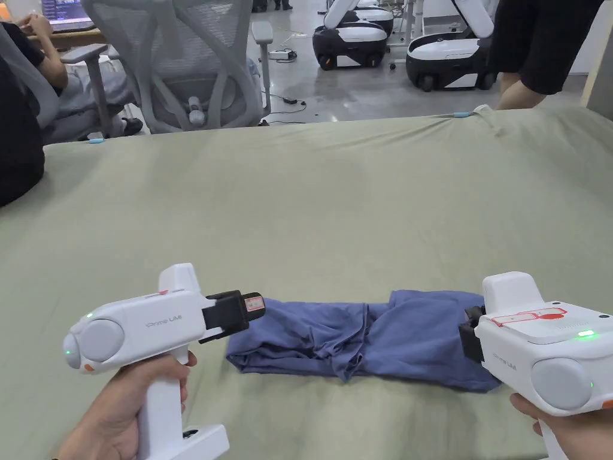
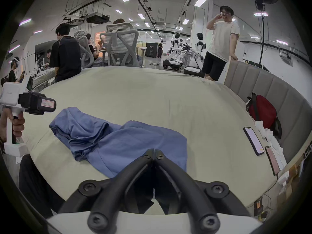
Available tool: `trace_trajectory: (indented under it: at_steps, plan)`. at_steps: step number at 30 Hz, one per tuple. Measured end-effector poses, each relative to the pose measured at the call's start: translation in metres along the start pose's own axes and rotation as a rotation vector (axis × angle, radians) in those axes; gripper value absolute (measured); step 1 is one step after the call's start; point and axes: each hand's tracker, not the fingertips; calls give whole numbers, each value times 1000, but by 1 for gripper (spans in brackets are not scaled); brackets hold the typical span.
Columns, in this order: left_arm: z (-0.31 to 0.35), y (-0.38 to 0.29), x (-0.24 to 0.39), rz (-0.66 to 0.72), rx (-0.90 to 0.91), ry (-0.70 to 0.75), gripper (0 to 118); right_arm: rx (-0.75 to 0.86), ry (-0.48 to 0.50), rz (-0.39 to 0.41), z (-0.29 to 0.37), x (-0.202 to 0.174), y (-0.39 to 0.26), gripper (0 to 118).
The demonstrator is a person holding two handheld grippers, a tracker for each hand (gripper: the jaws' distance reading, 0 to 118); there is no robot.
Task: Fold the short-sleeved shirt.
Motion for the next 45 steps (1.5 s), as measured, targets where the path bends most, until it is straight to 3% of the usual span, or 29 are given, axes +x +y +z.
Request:
trace_trajectory:
  at_steps: [6,10,11,12,13,14,15,23,25,26,27,28,30,41,45]
  plan:
    - [4,3,-18,6,-8,12,0,-8,20,17,-4,-7,1,0]
    - [-2,1,-28,111,-15,8,3,-19,24,28,-4,-8,-2,0]
    - [-5,-2,-34,153,-15,18,20,-20,26,32,-5,-8,-3,0]
    - [-10,-3,-39,174,-27,36,51,-23,25,33,-5,-7,-3,0]
    - [-15,-4,-44,188,-30,73,94,-24,24,34,-5,-7,-4,0]
    - [-21,-6,-46,188,-35,101,116,-26,23,36,-5,-6,-4,0]
    - [-24,-9,-49,181,-32,100,118,-29,21,36,-5,-5,-4,0]
    - [-52,-19,-39,192,-92,23,103,-41,7,28,-5,0,-6,0]
    - [-63,-21,-35,213,-120,5,80,-47,8,24,-6,0,-8,0]
    - [-68,-24,-32,176,-133,46,61,-48,8,22,-7,0,-8,0]
    - [-71,-27,-28,131,-131,107,36,-50,8,20,-7,0,-9,0]
    - [-72,-28,-28,128,-129,141,19,-51,9,20,-7,0,-10,0]
    - [-73,-24,-46,188,-120,86,18,-52,12,21,-6,0,-10,0]
    - [-45,-9,-56,156,-78,95,16,-43,1,22,-1,3,-6,0]
    - [0,-2,-73,133,-21,182,16,-40,-4,14,-2,4,-5,0]
